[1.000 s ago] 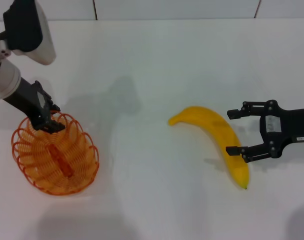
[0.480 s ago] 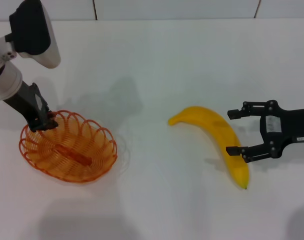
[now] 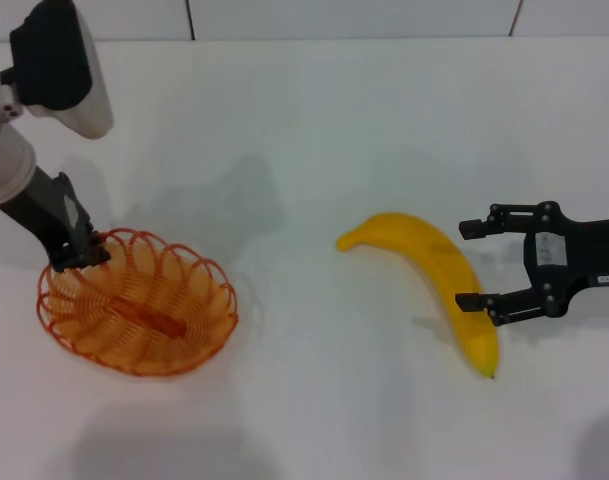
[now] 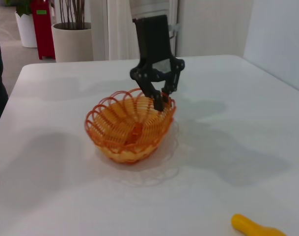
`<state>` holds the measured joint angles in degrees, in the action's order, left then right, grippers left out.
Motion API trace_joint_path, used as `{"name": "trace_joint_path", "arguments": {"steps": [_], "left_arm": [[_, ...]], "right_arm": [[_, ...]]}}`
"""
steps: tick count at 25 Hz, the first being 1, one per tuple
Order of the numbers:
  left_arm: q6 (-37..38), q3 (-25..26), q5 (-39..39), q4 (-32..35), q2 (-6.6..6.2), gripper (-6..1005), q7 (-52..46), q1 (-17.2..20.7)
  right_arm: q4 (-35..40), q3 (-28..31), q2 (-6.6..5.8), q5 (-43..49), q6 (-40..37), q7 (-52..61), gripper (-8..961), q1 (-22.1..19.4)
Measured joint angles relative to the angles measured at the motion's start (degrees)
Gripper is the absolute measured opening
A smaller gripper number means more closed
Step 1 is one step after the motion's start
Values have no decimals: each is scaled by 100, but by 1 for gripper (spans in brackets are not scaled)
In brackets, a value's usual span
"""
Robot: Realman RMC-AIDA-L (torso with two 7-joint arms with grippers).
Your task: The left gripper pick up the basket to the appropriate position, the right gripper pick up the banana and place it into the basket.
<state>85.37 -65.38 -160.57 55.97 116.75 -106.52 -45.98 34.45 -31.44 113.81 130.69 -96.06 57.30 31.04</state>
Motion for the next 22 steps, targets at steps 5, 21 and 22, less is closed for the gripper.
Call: {"name": "trace_joint_path", "arguments": {"steps": [5,21,22], "left_arm": [[376,21,27,447,-3,127,-8,197],[1264,970,882,1358,-16,85,220,752],[1280,1057,943,1359,-16,83,205,757]], "right_arm": [[0,7,-6,0,0,0,832,-2],[-9,15,-9,-1,0,0,826,-50],[-9,15,-9,-1,0,0,825,-52]]}}
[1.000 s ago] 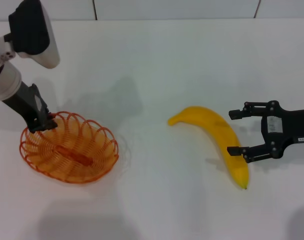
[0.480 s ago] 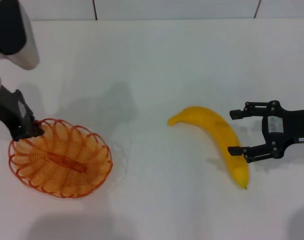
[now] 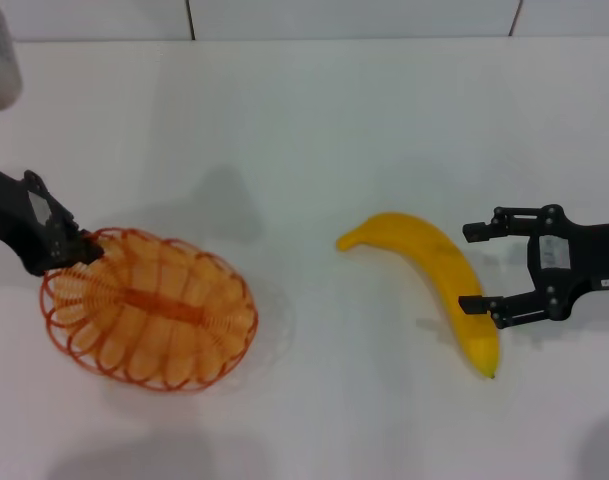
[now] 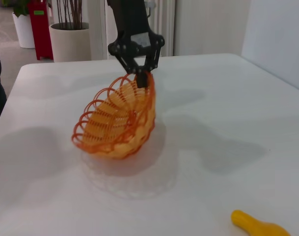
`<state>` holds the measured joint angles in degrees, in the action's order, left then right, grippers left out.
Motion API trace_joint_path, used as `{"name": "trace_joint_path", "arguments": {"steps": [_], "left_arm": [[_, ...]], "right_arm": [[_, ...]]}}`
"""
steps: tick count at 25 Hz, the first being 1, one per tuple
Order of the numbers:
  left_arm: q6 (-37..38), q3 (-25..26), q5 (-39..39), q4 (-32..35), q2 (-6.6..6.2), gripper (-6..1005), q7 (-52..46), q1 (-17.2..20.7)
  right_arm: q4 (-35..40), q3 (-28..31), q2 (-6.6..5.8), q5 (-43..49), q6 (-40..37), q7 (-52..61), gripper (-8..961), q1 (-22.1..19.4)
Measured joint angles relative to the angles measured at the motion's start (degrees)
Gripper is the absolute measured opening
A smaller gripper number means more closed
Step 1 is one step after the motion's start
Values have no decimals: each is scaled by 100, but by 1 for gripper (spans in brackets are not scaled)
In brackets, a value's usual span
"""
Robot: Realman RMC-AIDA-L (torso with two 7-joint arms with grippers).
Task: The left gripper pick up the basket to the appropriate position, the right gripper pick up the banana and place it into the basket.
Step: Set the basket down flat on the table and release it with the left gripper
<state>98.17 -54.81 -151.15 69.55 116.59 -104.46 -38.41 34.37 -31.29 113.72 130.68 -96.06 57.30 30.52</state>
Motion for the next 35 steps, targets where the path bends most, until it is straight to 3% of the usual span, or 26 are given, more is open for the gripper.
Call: {"name": "trace_joint_path", "arguments": {"steps": [7,13,22,28,35], "left_arm": [[35,91,320,-140,39,75,-587,-117],[-38,54,481,-859,38,74,-1216,-533],[-470,16,498,-1445,47,73,-1747,-803],[-630,-355,448,-1721,30,72,-1704,-1074],[-831,-588,446,-1848,32,72,-1694,-1137]], "right_arm": [[0,0,5,-14,0,0,823,26],[0,0,6,-32,0,0,820,44],[0,0,18,-46,-23,3,817,74],[0,-7,18,-53,-40,6,815,124],[0,-21,32,-53,-28,9,812,149]]}}
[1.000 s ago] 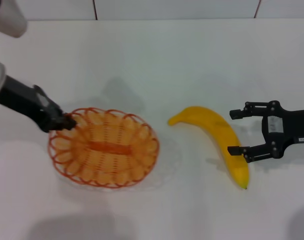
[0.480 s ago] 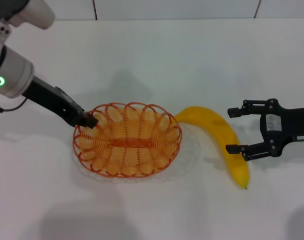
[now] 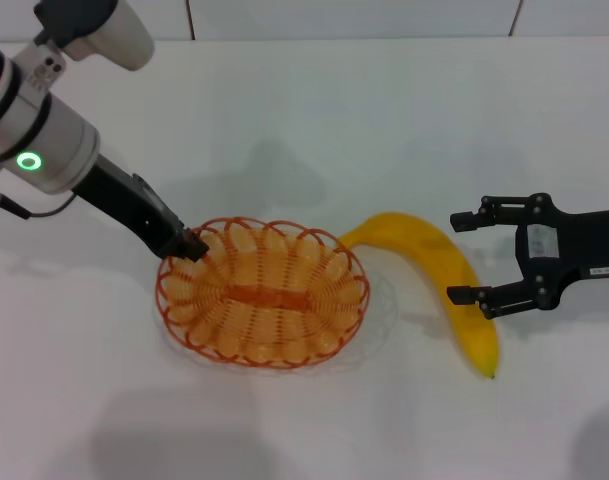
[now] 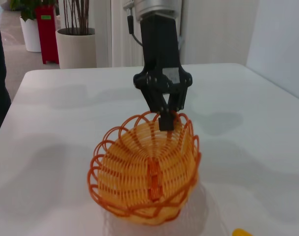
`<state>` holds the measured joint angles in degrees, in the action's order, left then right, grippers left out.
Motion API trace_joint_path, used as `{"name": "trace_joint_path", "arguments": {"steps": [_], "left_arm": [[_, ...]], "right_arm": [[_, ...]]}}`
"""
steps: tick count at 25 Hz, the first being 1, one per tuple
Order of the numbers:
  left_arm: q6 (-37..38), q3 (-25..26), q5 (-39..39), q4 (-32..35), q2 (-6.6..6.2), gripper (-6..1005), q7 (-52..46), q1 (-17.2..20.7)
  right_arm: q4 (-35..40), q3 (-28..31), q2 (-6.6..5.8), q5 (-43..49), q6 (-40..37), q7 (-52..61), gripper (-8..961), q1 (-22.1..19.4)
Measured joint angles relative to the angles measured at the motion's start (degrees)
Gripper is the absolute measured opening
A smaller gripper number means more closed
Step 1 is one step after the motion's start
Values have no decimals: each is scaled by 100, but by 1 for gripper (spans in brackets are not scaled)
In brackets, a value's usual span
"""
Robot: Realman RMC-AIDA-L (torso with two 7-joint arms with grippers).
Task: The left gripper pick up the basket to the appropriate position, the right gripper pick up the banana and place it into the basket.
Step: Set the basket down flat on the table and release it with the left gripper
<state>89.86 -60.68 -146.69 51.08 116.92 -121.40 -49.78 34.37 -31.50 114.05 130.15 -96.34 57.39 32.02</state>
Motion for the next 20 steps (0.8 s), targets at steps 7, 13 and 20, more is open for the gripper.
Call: {"name": "trace_joint_path", "arguments": {"steps": [7,13,20], "left_arm": [[-221,1,15,-459,16,72,-116,-151],[-371,4,67,-514,16,71,-296,-151],[-479,4,57,-867,15,71,-307,-306]], "right_arm": [[0,1,12,1,5,0,809,21],[0,4,12,1,10,0,807,28],[-17,14,12,1,8,0,804,35]]}}
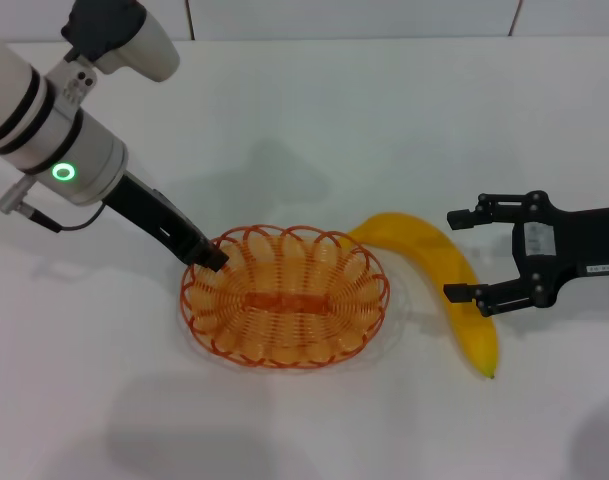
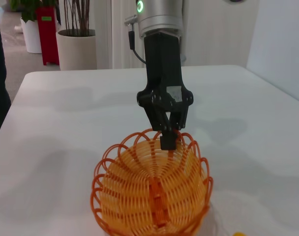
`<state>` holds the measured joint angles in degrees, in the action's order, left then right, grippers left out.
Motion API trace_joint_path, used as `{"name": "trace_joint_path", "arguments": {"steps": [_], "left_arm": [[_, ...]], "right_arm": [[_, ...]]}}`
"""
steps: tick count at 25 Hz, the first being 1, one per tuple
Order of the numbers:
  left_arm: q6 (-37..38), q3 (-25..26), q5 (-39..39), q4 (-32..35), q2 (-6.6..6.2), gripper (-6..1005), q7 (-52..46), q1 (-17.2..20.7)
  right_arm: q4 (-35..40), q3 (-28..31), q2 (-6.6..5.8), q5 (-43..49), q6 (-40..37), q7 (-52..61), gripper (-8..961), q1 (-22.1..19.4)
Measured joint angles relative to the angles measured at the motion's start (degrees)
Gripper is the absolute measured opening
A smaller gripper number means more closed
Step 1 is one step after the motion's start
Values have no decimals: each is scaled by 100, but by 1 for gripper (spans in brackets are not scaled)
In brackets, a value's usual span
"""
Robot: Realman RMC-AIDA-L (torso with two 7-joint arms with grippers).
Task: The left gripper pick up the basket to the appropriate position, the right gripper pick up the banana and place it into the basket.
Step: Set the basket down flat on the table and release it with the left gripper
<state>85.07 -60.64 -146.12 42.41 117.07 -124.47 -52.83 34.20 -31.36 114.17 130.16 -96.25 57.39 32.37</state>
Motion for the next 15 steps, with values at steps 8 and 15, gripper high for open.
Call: {"name": "trace_joint_path", "arguments": {"steps": [8,15], "left_arm": [[-8,0,-32,-23,0,70,4,-22],[-2,0,-54,-141,-15,70,-28,-19]], "right_arm": [[-1,7,0,0,-7,0,801,6],[-1,7,0,0,-31,0,799,7]]}}
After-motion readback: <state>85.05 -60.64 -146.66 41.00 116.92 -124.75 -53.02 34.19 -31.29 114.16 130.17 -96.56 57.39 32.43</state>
